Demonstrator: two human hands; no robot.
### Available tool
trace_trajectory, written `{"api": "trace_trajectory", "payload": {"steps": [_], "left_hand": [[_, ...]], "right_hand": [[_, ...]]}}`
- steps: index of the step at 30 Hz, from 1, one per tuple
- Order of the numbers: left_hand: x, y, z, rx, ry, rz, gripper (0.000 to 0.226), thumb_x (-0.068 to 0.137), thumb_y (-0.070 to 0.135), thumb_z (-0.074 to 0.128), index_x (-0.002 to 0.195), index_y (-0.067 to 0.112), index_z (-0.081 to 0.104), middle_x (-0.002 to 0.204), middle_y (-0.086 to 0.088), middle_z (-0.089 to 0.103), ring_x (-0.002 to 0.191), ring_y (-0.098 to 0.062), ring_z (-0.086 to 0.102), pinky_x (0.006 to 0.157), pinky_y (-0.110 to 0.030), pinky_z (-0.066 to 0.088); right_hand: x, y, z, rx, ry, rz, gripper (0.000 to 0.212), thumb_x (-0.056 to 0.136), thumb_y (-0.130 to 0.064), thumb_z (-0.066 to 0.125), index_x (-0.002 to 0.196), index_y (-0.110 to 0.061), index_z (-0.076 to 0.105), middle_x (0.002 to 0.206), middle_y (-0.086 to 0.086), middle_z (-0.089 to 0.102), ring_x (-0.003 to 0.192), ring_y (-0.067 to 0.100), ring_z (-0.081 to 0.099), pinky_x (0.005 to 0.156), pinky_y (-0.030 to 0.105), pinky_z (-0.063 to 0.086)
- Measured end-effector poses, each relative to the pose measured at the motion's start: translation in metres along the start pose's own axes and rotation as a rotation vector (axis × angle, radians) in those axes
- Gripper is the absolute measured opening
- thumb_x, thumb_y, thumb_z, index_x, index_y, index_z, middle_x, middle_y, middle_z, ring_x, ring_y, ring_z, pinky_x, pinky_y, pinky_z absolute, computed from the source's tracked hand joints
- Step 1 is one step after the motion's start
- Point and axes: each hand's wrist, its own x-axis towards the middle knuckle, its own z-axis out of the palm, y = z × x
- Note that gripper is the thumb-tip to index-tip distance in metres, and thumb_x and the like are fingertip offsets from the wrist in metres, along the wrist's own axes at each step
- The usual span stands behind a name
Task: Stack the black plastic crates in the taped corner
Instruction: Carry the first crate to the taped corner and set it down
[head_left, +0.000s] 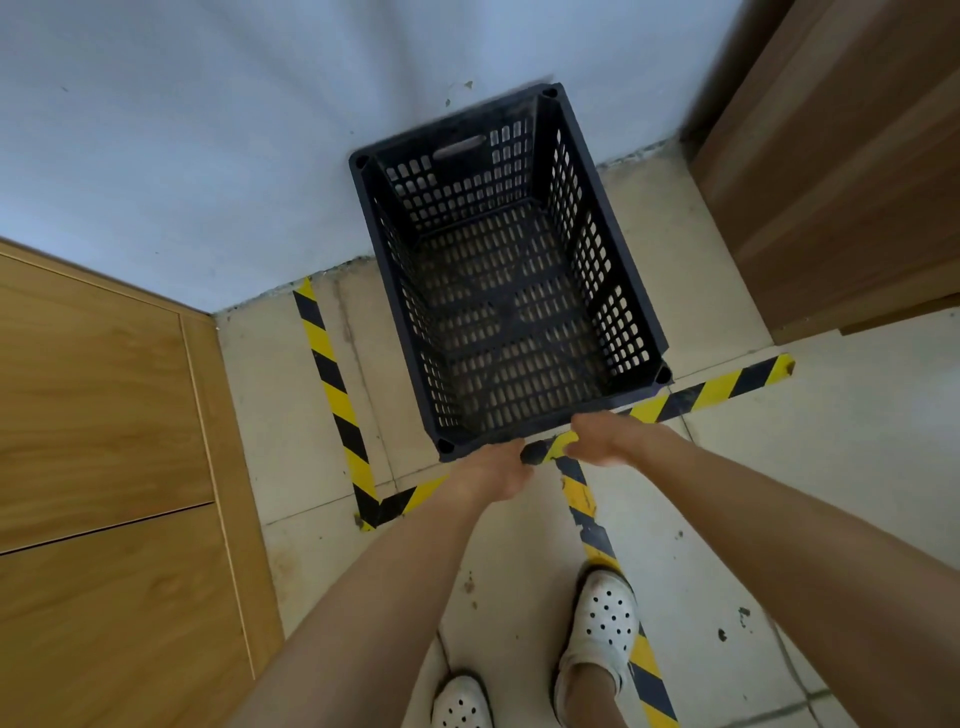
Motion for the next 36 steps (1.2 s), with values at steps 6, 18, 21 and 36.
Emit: {"api": "trace_trajectory", "payload": {"steps": [6, 18, 21, 36], "left_hand": [[-0.015, 0.006, -0.022, 0.002, 0.014, -0.021, 0.058, 0.100, 0.040, 0.036, 0.154, 0.023, 0.023, 0.156, -0.009, 0.033, 0.140, -0.030, 0.036, 0.112, -0.041, 0.034], [-0.083, 0.037, -0.098, 0.060, 0.176, 0.036, 0.056, 0.099, 0.029, 0.041, 0.153, 0.027, 0.025, 0.146, -0.007, 0.045, 0.126, -0.028, 0.050, 0.105, -0.044, 0.043], [-0.107, 0.059, -0.111, 0.093, 0.194, 0.055, 0.054, 0.099, 0.030, 0.042, 0.150, 0.029, 0.027, 0.147, -0.004, 0.044, 0.128, -0.027, 0.048, 0.105, -0.046, 0.042], [-0.218, 0.120, -0.082, 0.358, 0.225, 0.234, 0.051, 0.099, 0.028, 0.044, 0.149, 0.027, 0.032, 0.150, -0.002, 0.041, 0.135, -0.024, 0.041, 0.106, -0.044, 0.039]], "right_hand": [[-0.014, 0.003, -0.015, 0.033, 0.001, 0.012, 0.043, 0.100, -0.029, 0.042, 0.136, -0.007, 0.047, 0.136, 0.014, 0.051, 0.120, 0.032, 0.053, 0.096, 0.040, 0.047], [-0.101, 0.006, -0.056, 0.076, 0.134, -0.069, 0.031, 0.098, -0.020, 0.039, 0.121, -0.011, 0.059, 0.115, 0.012, 0.062, 0.101, 0.030, 0.061, 0.081, 0.038, 0.050], [-0.132, 0.009, -0.065, 0.097, 0.162, -0.059, 0.031, 0.098, -0.018, 0.038, 0.119, -0.010, 0.060, 0.116, 0.012, 0.062, 0.102, 0.030, 0.061, 0.073, 0.035, 0.046], [-0.267, 0.016, -0.021, 0.330, 0.379, 0.057, 0.024, 0.100, -0.020, 0.034, 0.108, -0.015, 0.057, 0.112, 0.009, 0.060, 0.095, 0.026, 0.056, 0.072, 0.033, 0.042]]}}
